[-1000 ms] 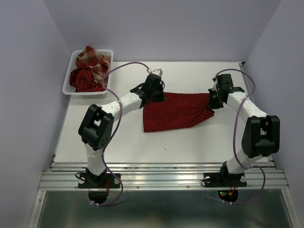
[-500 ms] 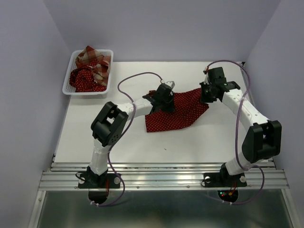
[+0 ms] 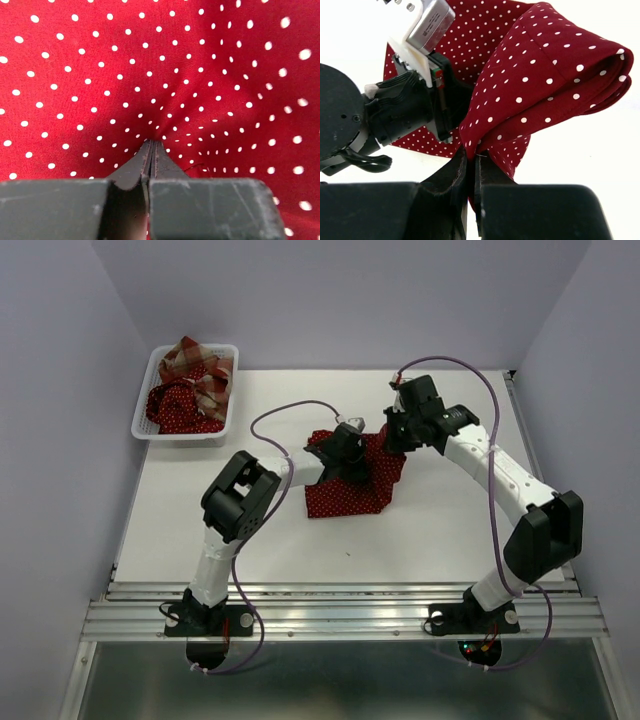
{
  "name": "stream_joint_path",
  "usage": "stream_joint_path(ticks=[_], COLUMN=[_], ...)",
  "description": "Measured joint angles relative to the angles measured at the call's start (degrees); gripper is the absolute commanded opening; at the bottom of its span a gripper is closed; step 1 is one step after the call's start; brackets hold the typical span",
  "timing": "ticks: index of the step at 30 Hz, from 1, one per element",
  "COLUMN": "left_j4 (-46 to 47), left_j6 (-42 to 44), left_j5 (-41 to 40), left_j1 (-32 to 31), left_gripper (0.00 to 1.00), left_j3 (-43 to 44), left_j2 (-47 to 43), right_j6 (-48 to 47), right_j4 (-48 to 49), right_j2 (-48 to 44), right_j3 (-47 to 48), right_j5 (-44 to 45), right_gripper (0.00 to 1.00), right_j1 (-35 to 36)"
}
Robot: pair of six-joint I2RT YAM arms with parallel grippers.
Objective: Fold and stack the skirts
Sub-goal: Fold the skirt
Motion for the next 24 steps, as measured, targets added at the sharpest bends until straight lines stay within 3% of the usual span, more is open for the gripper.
stream_joint_path(ticks=[14,24], left_j4=[5.2,0.4], left_j6=[-2.1,-0.3], left_j5=[1.0,-1.0], left_j1=[0.0,2.2], left_gripper=[0.02,0.03], left_j3=[-3.9,-9.1], left_j2=[-1.2,-14.3], right_j6=[2.0,1.6], right_j4=[1.1,0.9], right_j2=[4.3,4.6], right_j3=[0.2,0.2], right_j5=[-2.3,0.2], right_gripper=[0.01,0.01], right_j1=[2.4,2.4])
